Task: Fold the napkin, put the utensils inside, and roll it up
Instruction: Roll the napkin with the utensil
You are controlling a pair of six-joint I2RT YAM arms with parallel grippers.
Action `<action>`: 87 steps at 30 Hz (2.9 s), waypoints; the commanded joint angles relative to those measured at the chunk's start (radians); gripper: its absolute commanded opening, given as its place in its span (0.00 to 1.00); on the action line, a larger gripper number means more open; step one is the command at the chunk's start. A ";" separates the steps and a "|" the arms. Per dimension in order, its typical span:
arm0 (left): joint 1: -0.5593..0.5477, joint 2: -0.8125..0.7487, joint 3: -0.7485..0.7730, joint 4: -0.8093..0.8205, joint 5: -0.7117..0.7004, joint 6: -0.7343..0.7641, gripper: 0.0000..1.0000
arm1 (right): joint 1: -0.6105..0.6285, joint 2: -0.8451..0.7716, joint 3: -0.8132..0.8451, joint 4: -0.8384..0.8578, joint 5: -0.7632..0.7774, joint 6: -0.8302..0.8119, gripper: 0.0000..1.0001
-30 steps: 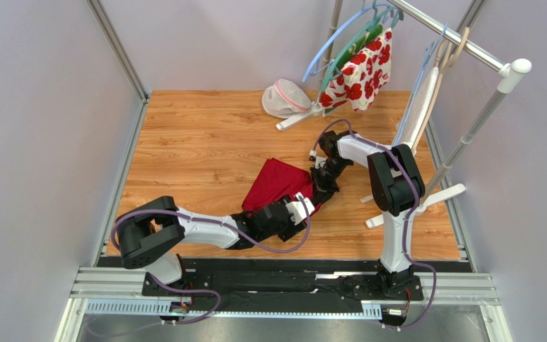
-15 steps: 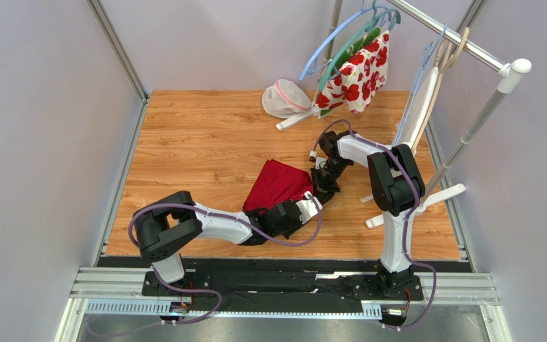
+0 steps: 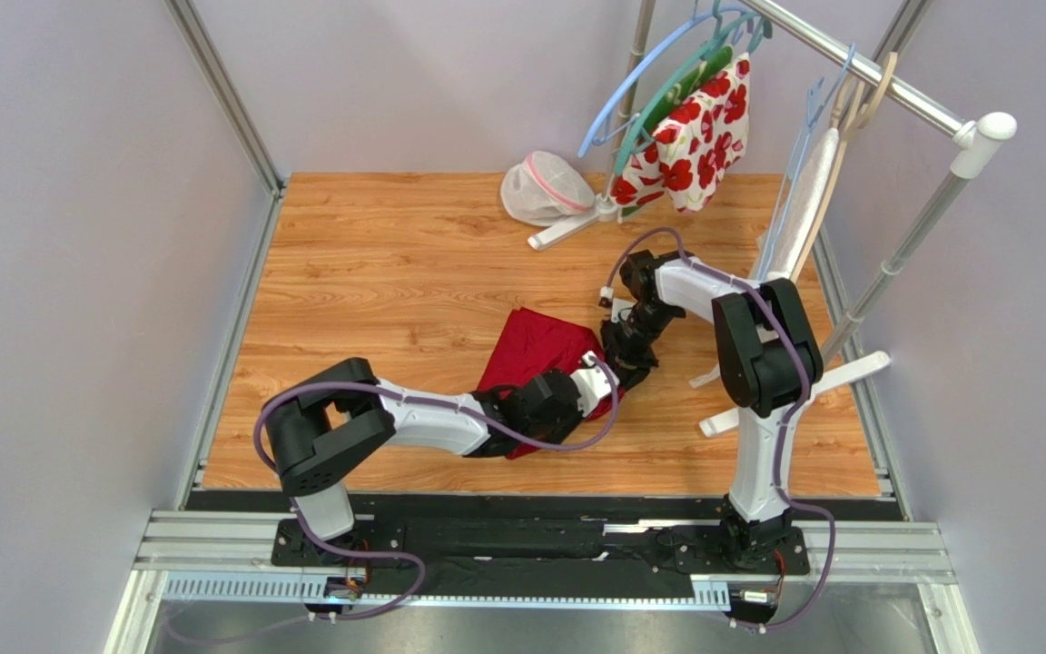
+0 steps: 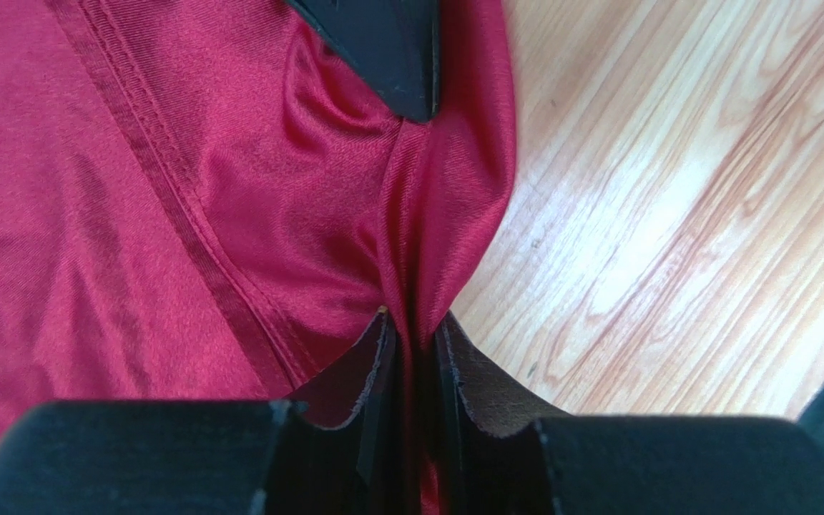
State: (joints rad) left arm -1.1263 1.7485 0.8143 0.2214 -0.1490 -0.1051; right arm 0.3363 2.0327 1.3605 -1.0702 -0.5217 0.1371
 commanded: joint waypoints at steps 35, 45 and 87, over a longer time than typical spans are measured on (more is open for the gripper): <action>0.474 0.238 -0.029 -0.258 1.042 -0.238 0.00 | 0.420 -0.816 -0.632 0.823 0.227 -0.341 0.51; 0.505 0.246 -0.021 -0.274 1.086 -0.238 0.00 | 0.564 -0.698 -0.604 0.753 0.327 -0.387 0.51; 0.638 0.049 0.048 -0.373 0.924 -0.275 0.61 | 0.573 -0.378 -0.383 0.463 0.275 -0.407 0.00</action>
State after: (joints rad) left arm -0.5373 1.8305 0.8116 -0.0704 0.9791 -0.4198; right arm 0.9241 1.6279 0.9421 -0.5259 -0.2375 -0.2672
